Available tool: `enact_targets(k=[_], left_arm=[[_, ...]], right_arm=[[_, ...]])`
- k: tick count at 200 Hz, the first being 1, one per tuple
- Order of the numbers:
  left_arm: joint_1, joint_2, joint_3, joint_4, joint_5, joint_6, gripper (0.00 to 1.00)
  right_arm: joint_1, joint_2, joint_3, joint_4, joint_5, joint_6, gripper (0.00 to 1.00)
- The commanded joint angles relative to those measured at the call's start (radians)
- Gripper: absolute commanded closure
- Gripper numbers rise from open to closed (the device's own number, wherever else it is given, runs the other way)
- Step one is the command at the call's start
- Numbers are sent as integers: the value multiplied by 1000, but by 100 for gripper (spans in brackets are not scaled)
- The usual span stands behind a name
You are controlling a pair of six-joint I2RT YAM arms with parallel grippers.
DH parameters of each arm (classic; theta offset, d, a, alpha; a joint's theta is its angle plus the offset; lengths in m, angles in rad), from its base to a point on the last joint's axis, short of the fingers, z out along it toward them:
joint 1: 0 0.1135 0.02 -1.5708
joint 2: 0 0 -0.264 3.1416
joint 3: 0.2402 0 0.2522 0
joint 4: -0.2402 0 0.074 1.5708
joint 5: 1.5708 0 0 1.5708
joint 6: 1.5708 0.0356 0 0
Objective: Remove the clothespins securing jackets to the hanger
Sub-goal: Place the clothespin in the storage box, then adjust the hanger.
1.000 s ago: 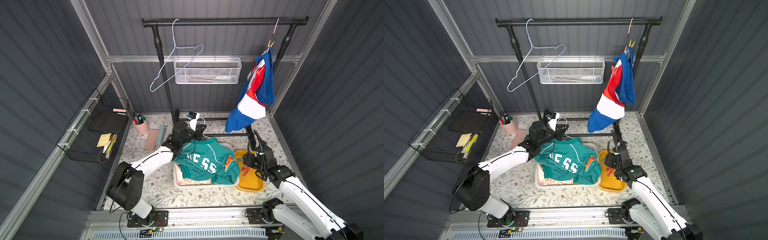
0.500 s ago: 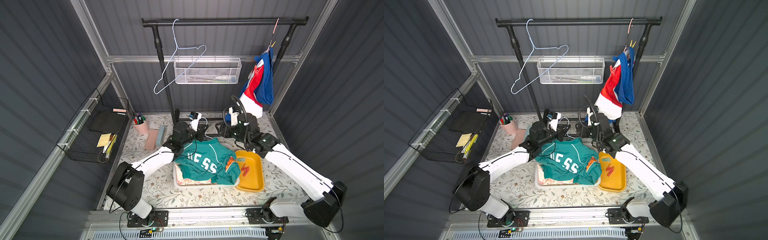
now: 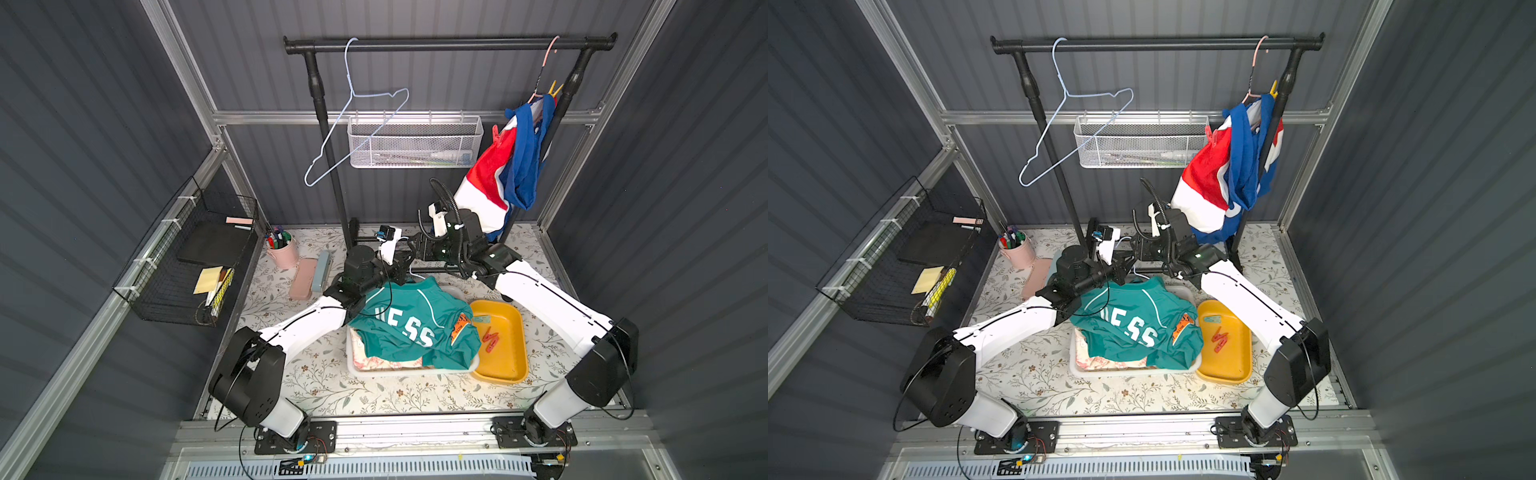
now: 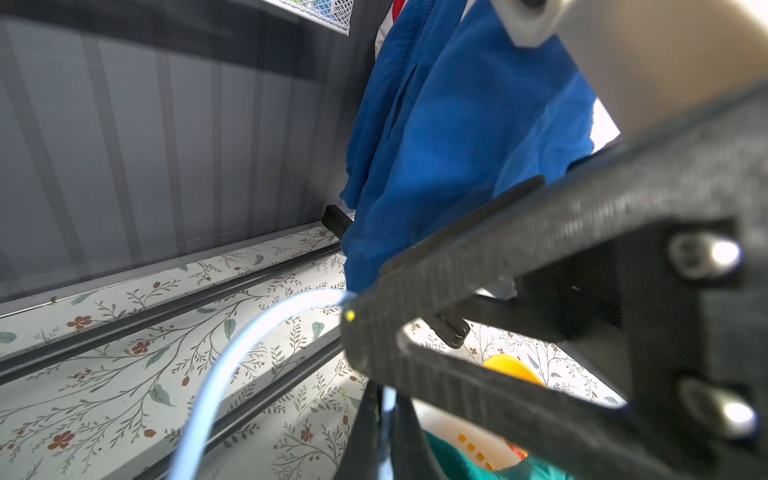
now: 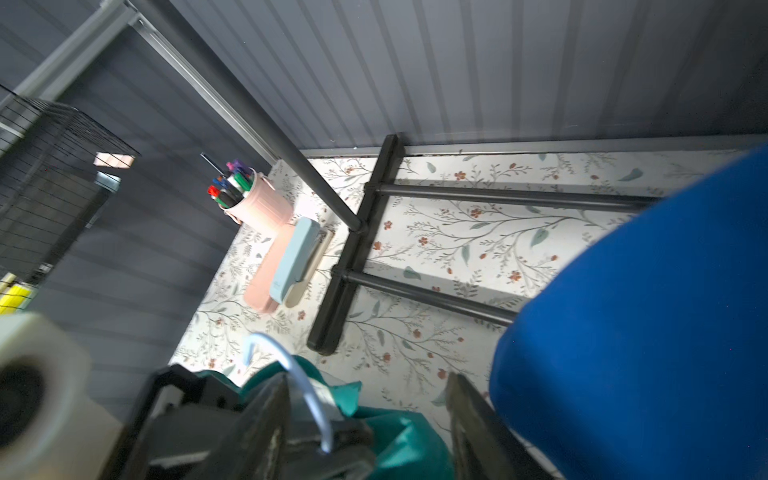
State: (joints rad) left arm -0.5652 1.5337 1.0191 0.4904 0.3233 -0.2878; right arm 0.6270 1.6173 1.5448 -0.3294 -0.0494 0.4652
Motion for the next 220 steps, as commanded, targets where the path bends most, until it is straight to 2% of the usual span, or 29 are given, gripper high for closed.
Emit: enact_targets(k=[1, 43, 80, 98, 123, 168, 199, 217, 220], left_arm=[[-9, -30, -14, 35, 20, -17, 100], [-9, -30, -17, 37, 20, -16, 100], [-10, -23, -17, 39, 17, -12, 100], [-10, -21, -15, 37, 16, -5, 96], [-10, -29, -4, 6, 22, 14, 83], [-8, -81, 4, -31, 20, 24, 56], [9, -139, 6, -70, 20, 29, 42], [55, -184, -3, -86, 26, 29, 37], [67, -191, -7, -90, 55, 27, 36]], right_arm=[[8, 17, 26, 0, -17, 3, 46], [8, 38, 37, -8, -42, 11, 63], [8, 24, 26, -10, -54, -6, 83], [8, 16, 26, -8, -59, -38, 92], [-13, 20, 39, -33, -94, -73, 100], [-91, 16, -7, 38, -256, -79, 100], [-158, 30, -51, 142, -470, -72, 100], [-194, 55, -58, 189, -584, -66, 100], [-200, 59, -58, 195, -601, -65, 100]])
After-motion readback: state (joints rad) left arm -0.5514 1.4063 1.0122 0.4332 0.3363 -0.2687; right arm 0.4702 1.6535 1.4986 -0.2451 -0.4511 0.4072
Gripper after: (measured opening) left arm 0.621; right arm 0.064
